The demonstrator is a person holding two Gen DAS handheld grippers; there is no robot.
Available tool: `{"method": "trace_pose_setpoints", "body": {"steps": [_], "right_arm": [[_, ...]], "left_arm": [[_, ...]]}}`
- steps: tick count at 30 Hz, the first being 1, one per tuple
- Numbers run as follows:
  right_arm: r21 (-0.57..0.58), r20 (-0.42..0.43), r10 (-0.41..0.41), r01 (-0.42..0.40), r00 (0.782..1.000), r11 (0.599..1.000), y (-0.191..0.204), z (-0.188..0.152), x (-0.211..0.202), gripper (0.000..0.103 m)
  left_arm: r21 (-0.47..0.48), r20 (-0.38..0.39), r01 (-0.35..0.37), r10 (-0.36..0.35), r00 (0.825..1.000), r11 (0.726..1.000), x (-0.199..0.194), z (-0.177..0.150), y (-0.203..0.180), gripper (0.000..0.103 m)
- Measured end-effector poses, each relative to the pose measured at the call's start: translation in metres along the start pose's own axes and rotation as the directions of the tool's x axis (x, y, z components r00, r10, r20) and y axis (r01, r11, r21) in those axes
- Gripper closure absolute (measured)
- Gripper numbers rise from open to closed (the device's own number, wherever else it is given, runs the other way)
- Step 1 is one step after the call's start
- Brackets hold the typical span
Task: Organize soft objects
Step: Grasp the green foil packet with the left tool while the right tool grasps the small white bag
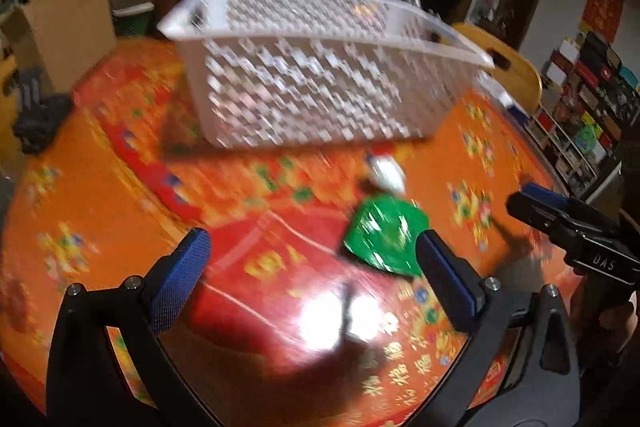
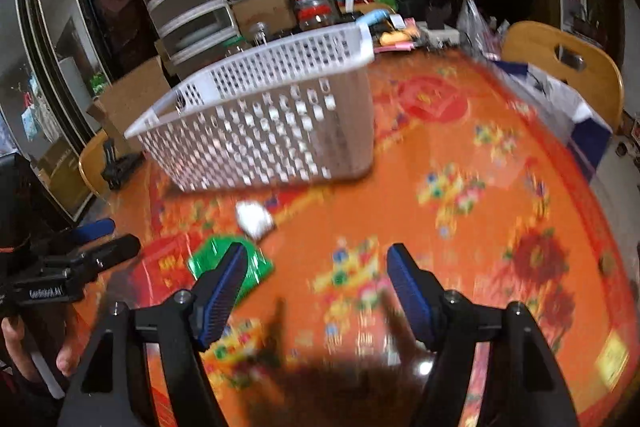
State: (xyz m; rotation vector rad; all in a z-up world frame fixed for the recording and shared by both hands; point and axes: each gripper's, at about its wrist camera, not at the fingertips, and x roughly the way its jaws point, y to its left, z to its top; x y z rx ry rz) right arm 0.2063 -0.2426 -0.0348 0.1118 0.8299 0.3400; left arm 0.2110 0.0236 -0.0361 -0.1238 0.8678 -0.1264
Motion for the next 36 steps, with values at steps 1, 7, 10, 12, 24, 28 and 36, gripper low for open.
{"method": "trace_pose_setpoints", "body": {"steps": [1,7,10,12,24,28,36], "right_arm": [[0.006,-0.005,-0.01,0.01,1.0,1.0,-0.001,-0.003,0.003,0.031],[0.026,0.004,-0.02,0.02,1.0,0.999,-0.008,-0.002,0.001,0.031],[0.026,0.013,-0.027,0.027,1.0,0.999,-0.01,0.004,-0.001,0.031],[0.031,0.017,-0.024,0.023,1.0,0.999,-0.011,0.006,-0.001,0.031],[0.05,-0.007,-0.021,0.021,1.0,0.999,-0.01,0.013,0.014,0.031],[0.015,-0.029,-0.022,0.023,0.999,1.0,0.006,0.016,0.026,0.031],[-0.086,-0.091,0.021,-0.029,0.996,0.996,0.048,0.019,0.067,0.031]], "left_arm": [[0.01,-0.024,-0.001,0.001,1.0,1.0,0.007,-0.006,-0.007,0.002],[0.064,-0.051,0.008,-0.004,0.999,0.998,0.028,-0.011,-0.037,0.002],[0.076,-0.063,0.012,-0.007,0.998,0.997,0.039,-0.008,-0.044,0.002],[0.082,-0.069,0.007,-0.002,0.998,0.997,0.046,-0.006,-0.049,0.002],[0.121,-0.059,-0.001,0.009,0.998,0.993,0.063,-0.002,-0.065,0.017],[0.135,-0.068,0.015,-0.006,0.998,0.991,0.068,-0.003,-0.063,0.048],[0.101,-0.067,0.03,-0.023,0.998,0.994,0.061,-0.004,-0.028,0.085]]}}
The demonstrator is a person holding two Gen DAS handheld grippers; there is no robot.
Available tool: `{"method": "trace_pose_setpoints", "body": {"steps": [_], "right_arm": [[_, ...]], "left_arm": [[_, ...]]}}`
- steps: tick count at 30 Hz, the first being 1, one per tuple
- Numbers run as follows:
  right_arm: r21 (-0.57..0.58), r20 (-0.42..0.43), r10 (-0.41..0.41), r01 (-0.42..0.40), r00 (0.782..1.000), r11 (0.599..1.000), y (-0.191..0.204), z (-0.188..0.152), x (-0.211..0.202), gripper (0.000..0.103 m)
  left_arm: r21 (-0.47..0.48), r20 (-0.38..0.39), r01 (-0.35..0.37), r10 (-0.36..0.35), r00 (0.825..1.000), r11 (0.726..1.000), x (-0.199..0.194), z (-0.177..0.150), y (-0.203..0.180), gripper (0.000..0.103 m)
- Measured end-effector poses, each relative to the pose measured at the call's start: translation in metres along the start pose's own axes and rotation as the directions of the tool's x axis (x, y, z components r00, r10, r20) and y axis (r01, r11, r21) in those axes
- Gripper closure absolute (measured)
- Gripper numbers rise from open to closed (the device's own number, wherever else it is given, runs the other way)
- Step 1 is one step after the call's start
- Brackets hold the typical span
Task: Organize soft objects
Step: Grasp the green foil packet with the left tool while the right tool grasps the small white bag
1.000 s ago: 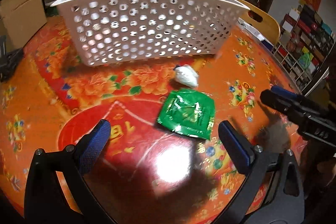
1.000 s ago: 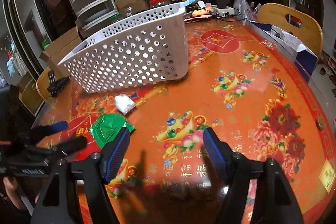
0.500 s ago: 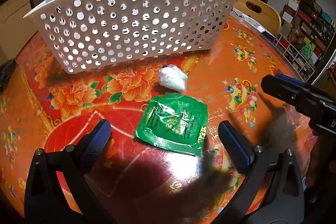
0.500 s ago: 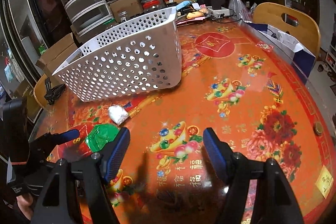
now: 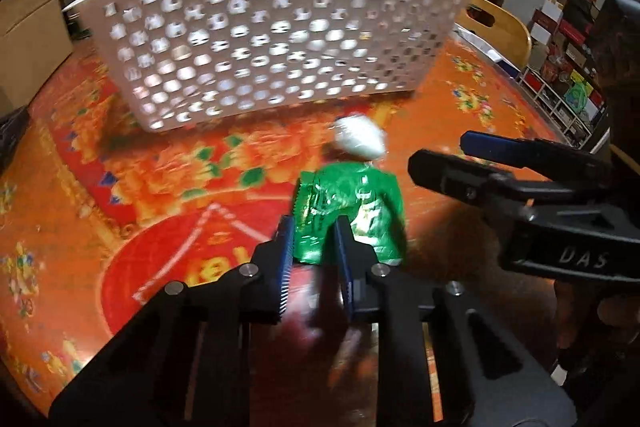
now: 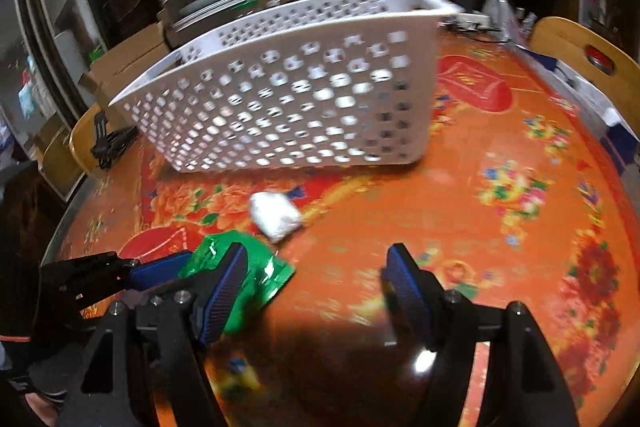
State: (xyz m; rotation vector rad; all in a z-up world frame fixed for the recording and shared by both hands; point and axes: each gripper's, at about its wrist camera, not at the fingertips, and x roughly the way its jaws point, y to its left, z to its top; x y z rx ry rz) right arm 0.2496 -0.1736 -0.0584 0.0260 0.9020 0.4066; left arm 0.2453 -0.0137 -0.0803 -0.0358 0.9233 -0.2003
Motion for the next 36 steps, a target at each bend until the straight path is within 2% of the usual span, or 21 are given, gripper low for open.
{"method": "trace_pose_setpoints", "body": {"steps": [2,7,10,16,18,21,23,36], "right_arm": [[-0.026,-0.001,-0.009,0.009,1.0,1.0,0.008,0.003,0.008,0.031],[-0.02,-0.002,0.028,-0.028,1.0,0.999,0.015,0.011,0.022,0.031],[-0.037,-0.019,0.012,-0.012,1.0,0.999,0.02,0.017,0.034,0.032],[-0.063,-0.034,0.0,-0.003,0.999,0.998,0.032,0.029,0.051,0.054],[-0.076,-0.036,-0.003,0.0,0.999,0.997,0.036,0.03,0.054,0.073],[-0.075,-0.035,-0.006,0.003,0.999,0.997,0.034,0.029,0.053,0.074],[-0.059,-0.028,-0.013,0.011,1.0,0.998,0.03,0.028,0.05,0.077],[-0.014,0.039,-0.014,0.015,0.999,1.0,0.001,0.004,-0.001,0.077]], "left_arm": [[-0.012,0.003,0.0,0.0,1.0,1.0,-0.002,-0.001,0.007,0.085],[0.002,0.014,0.003,-0.003,1.0,1.0,-0.004,-0.003,0.012,0.085],[0.002,0.018,0.012,-0.012,1.0,1.0,-0.003,-0.005,0.013,0.085],[0.0,0.018,0.025,-0.025,1.0,1.0,-0.005,-0.007,0.018,0.085],[0.003,0.019,0.029,-0.029,0.999,1.0,-0.005,-0.007,0.02,0.085],[0.012,0.03,0.024,-0.024,0.999,1.0,-0.005,-0.007,0.018,0.09],[0.016,0.035,0.03,-0.031,0.999,0.999,-0.006,-0.006,0.015,0.101],[0.046,0.082,0.051,-0.055,0.995,0.998,-0.021,-0.011,0.006,0.103]]}}
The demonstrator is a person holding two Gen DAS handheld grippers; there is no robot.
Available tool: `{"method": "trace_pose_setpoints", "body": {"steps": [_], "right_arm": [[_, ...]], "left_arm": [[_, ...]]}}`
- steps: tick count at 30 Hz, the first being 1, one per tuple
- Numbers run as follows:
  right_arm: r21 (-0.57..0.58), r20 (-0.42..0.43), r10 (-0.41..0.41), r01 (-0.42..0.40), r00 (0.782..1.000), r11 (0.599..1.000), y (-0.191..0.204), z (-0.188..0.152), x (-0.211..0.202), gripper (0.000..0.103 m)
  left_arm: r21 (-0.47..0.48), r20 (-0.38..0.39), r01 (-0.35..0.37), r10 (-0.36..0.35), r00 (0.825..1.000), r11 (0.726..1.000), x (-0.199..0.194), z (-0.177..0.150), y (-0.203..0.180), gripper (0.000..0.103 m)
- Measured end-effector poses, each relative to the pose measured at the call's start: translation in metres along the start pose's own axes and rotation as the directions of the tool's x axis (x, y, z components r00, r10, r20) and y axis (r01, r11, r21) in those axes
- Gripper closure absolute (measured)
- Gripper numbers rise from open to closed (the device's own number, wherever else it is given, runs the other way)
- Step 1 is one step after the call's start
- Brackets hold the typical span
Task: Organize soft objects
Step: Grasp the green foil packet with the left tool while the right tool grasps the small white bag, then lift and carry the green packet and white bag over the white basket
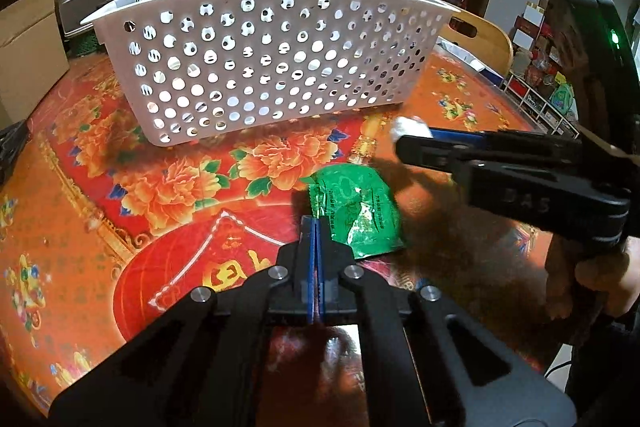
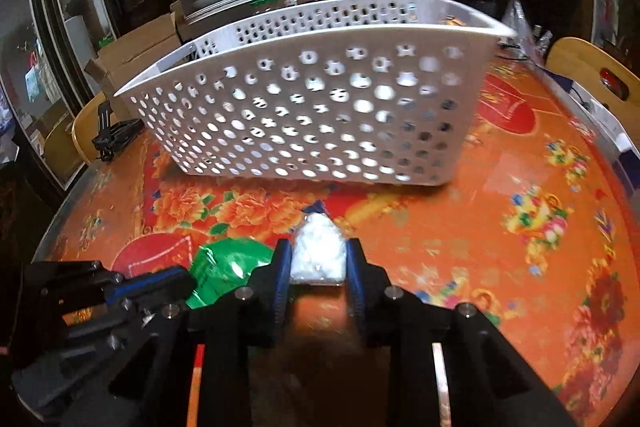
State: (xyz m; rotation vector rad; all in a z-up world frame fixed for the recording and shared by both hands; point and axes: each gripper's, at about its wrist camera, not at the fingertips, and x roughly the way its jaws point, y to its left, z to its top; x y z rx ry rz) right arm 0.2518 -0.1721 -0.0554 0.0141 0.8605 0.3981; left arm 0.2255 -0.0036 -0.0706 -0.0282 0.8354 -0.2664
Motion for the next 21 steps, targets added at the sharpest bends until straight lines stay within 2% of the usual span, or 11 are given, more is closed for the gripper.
{"method": "trace_pose_setpoints", "body": {"steps": [6,13,21], "right_arm": [[0.02,0.041,0.003,-0.004,0.999,1.0,-0.012,-0.007,-0.026,0.077],[0.019,0.078,0.012,-0.014,0.997,1.0,-0.014,-0.013,-0.051,0.077],[0.015,0.114,0.021,-0.023,0.993,1.0,-0.011,-0.013,-0.07,0.077]], "left_arm": [[-0.012,0.047,0.022,-0.021,0.999,1.0,-0.023,-0.001,-0.004,0.103],[-0.007,0.121,0.014,-0.013,0.993,1.0,-0.056,0.004,-0.01,0.103],[0.0,0.153,0.006,-0.006,0.988,1.0,-0.074,0.009,-0.016,0.103]]}}
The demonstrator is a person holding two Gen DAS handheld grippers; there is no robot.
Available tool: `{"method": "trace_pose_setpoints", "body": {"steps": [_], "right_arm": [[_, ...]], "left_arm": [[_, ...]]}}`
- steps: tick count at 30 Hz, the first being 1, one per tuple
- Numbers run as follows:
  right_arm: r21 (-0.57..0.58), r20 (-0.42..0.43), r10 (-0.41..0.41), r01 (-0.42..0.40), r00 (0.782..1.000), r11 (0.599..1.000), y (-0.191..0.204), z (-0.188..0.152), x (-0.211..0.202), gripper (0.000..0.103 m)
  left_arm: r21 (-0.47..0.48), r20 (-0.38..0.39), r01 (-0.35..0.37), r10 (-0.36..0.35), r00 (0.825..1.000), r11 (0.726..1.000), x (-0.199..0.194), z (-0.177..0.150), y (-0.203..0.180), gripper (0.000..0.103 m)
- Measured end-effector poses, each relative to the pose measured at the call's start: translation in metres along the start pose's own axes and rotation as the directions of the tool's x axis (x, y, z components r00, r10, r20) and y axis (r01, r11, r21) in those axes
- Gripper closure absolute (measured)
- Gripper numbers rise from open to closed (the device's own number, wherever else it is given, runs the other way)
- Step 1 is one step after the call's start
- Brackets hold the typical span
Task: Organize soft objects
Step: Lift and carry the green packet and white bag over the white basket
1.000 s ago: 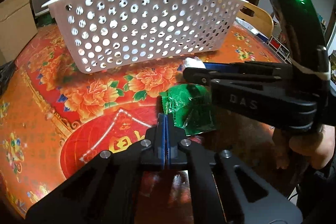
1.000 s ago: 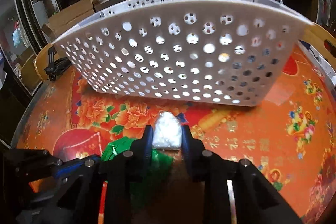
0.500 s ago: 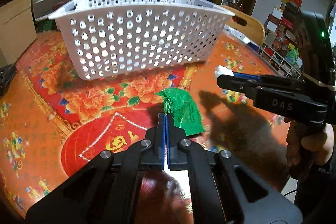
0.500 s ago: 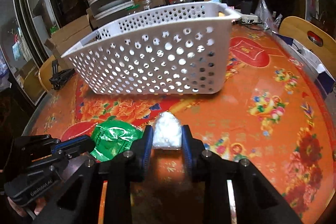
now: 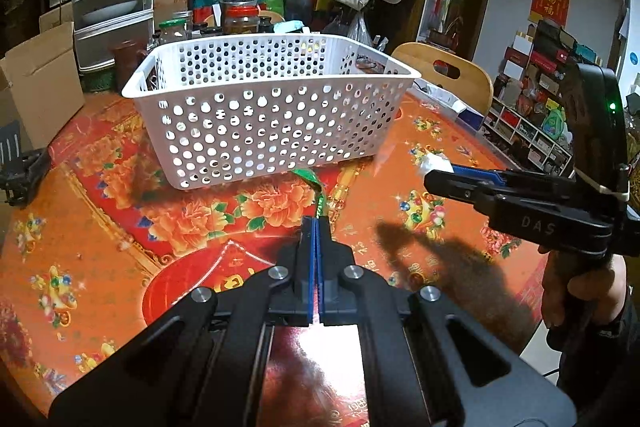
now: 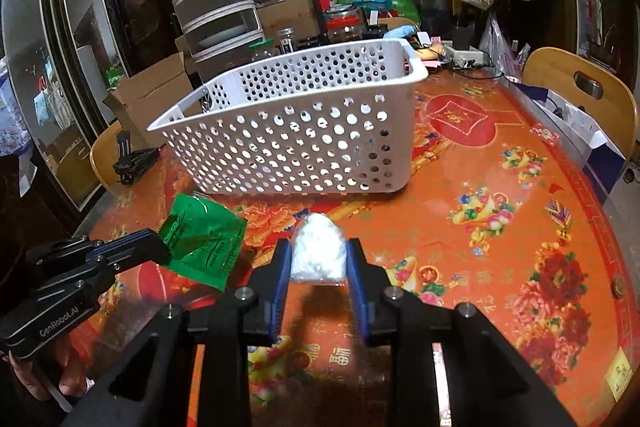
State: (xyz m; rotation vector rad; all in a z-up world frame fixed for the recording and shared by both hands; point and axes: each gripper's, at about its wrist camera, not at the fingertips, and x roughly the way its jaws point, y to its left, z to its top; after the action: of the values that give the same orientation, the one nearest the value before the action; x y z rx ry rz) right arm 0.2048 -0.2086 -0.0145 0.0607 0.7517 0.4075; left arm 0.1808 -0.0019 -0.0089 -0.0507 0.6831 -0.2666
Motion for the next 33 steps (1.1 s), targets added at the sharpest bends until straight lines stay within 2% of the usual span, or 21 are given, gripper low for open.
{"method": "trace_pose_setpoints", "body": {"steps": [18,33], "right_arm": [[-0.059,0.052,0.015,-0.012,0.999,0.998,0.019,0.022,-0.031,0.077],[-0.103,0.09,-0.001,0.011,0.996,0.995,0.021,0.081,-0.041,0.077]], "left_arm": [[-0.01,0.079,-0.01,0.011,0.997,1.0,-0.038,0.022,0.003,0.103],[0.001,0.187,-0.05,0.049,0.981,0.999,-0.071,0.098,0.012,0.103]]}}
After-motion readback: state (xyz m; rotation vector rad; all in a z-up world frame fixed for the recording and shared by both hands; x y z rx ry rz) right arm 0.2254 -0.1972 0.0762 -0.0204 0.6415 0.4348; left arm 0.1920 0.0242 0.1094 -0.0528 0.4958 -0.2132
